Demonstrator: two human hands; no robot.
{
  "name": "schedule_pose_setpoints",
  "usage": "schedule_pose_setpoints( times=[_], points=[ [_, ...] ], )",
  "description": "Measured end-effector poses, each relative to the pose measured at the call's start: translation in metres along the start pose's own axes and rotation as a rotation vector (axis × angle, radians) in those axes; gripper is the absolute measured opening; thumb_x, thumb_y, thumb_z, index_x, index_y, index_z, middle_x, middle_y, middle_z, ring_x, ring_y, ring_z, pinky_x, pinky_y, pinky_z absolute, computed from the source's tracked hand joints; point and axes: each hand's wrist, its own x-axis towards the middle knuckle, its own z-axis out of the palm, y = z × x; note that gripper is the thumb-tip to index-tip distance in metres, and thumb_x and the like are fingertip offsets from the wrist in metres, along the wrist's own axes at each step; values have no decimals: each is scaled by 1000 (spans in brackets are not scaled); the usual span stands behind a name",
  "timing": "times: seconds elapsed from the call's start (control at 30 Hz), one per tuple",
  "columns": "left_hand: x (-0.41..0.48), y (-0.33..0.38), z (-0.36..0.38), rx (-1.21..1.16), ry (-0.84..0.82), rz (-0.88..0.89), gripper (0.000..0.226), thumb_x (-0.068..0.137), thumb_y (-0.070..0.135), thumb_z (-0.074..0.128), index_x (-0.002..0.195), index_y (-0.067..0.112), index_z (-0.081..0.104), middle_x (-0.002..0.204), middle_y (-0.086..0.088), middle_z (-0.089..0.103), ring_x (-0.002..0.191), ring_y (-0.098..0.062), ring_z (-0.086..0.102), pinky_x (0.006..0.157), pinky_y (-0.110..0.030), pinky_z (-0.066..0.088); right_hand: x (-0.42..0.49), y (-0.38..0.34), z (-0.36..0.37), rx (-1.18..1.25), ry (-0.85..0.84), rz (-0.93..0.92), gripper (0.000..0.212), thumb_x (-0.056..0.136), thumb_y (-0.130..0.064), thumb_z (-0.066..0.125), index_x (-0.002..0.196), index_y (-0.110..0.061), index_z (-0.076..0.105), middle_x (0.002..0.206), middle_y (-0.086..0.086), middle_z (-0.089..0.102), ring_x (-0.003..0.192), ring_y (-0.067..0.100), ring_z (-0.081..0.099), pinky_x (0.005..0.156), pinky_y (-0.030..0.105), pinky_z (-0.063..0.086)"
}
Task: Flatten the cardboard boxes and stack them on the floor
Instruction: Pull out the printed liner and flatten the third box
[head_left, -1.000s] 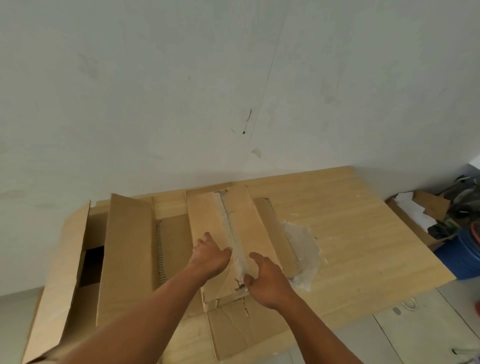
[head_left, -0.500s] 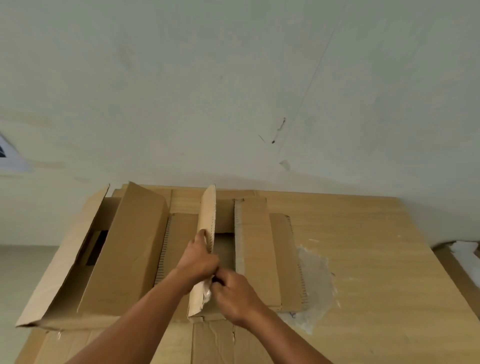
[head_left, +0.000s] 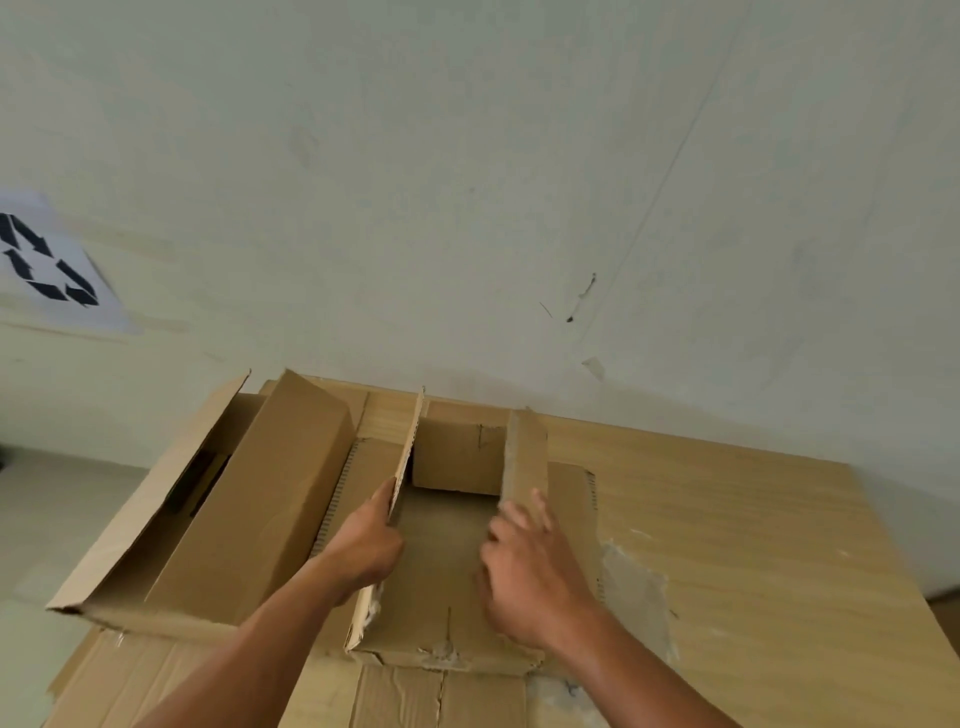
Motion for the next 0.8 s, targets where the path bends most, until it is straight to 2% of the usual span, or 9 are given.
schedule_pose_setpoints(
  times=[0.07, 0.13, 0.2, 0.27, 0.33, 0.43, 0.53, 0.63, 0.8],
  points=[
    [0, -1, 0, -9, 4, -3, 84, 85, -3, 41, 157, 33, 18, 155, -7, 39, 137, -29, 41, 111, -45, 41, -9, 24, -11, -35, 135, 102, 21, 92, -32, 54, 100, -19, 69, 117, 4, 66, 127, 27, 50, 120, 59, 18],
    [-1, 0, 1, -11, 11, 3, 82, 87, -1, 39, 157, 35, 18, 154, -6, 41, 134, -28, 44, 108, -44, 44, -17, 51, -20, -48, 205, 226, 26, 84, -39, 58, 98, -22, 70, 102, 2, 68, 107, 28, 58, 106, 50, 37],
    [0, 1, 2, -2, 19, 7, 81, 88, -1, 39, 157, 34, 18, 154, -7, 41, 133, -29, 45, 107, -42, 45, -23, 74, -18, -48, 91, 351, 32, 83, -39, 58, 110, -25, 68, 109, 1, 65, 109, 27, 55, 98, 42, 36],
    [1, 3, 3, 1, 19, 8, 82, 87, -2, 40, 158, 34, 17, 155, -7, 40, 131, -28, 46, 101, -38, 47, -24, 89, -7, -78, -41, 372, 38, 85, -30, 61, 123, -25, 64, 119, 2, 59, 117, 28, 48, 102, 41, 32],
    [1, 5, 5, 6, 16, 8, 83, 87, -2, 41, 158, 33, 16, 155, -9, 39, 123, -26, 49, 91, -34, 48, -20, 91, 7, -109, -121, 306, 40, 83, -18, 63, 123, -20, 63, 126, 6, 53, 123, 30, 43, 108, 42, 30],
    [2, 6, 8, 21, 25, 4, 82, 88, -2, 41, 158, 33, 15, 154, -10, 40, 119, -27, 51, 91, -36, 52, -4, 83, 25, -25, -189, 183, 39, 82, -14, 65, 121, -13, 62, 137, 11, 44, 133, 33, 38, 111, 41, 34],
    [5, 4, 8, 13, 27, 0, 80, 89, 0, 40, 157, 35, 17, 154, -9, 41, 113, -24, 52, 85, -33, 52, 20, 67, 37, 307, -190, 210, 49, 88, -27, 66, 135, -17, 55, 147, 8, 39, 138, 28, 37, 110, 36, 37],
    [9, 0, 8, -9, 23, -13, 81, 89, 0, 42, 157, 36, 17, 153, -7, 41, 127, -27, 48, 96, -33, 46, 51, 53, 38, 611, -148, 346, 59, 90, -32, 67, 144, -18, 48, 150, 6, 44, 137, 25, 44, 107, 28, 37],
    [14, -2, 10, 0, 40, -28, 80, 90, 2, 44, 157, 38, 17, 149, -9, 44, 114, -22, 49, 88, -33, 47, 96, 46, 51, 1362, -153, 829, 54, 89, -17, 66, 140, -13, 50, 134, 9, 55, 112, 25, 53, 93, 34, 46]
  ],
)
